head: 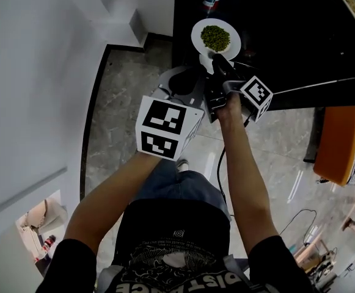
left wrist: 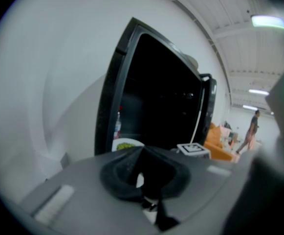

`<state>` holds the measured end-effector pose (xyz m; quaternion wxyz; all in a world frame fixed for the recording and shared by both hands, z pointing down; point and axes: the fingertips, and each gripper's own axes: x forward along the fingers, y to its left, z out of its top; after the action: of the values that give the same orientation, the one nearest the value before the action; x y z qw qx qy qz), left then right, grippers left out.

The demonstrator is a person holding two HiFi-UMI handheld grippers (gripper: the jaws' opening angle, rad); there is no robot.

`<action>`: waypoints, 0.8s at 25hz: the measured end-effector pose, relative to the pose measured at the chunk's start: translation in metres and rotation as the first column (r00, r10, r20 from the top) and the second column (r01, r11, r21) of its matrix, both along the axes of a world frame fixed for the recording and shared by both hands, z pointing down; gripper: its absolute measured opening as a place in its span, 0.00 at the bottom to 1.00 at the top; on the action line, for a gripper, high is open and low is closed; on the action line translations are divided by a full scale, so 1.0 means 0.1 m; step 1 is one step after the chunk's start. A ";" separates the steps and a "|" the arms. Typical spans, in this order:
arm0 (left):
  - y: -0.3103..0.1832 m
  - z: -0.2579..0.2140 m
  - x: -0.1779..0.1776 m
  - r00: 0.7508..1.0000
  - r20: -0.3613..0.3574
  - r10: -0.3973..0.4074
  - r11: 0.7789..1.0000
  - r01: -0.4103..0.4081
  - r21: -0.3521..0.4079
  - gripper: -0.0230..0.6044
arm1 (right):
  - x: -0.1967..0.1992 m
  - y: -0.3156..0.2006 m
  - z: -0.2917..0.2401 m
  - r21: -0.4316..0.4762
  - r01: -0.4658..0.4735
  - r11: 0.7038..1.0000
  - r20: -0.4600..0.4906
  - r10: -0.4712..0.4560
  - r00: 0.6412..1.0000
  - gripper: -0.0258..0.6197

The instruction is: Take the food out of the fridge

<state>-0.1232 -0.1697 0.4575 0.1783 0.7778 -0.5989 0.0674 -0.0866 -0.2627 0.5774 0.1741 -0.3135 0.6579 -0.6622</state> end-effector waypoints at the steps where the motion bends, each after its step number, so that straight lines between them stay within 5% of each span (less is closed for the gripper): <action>1: -0.01 0.00 -0.01 1.000 -0.001 0.002 1.000 -0.002 -0.002 0.04 | -0.01 -0.01 0.01 -0.017 -0.003 1.000 0.010 0.003 1.000 0.20; 11: -0.02 -0.01 -0.06 1.000 -0.007 0.000 1.000 0.000 -0.025 0.04 | -0.03 -0.01 0.07 -0.141 -0.025 0.990 0.075 0.035 0.997 0.08; 20: 0.04 -0.06 -0.11 1.000 0.004 -0.016 0.999 0.016 -0.037 0.04 | -0.02 0.01 0.03 -0.208 -0.023 0.978 0.061 0.036 0.997 0.08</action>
<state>-0.1344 -0.1658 0.4517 0.1921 0.7694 -0.6041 0.0783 -0.0888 -0.2614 0.5807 0.1715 -0.3181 0.5746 -0.7343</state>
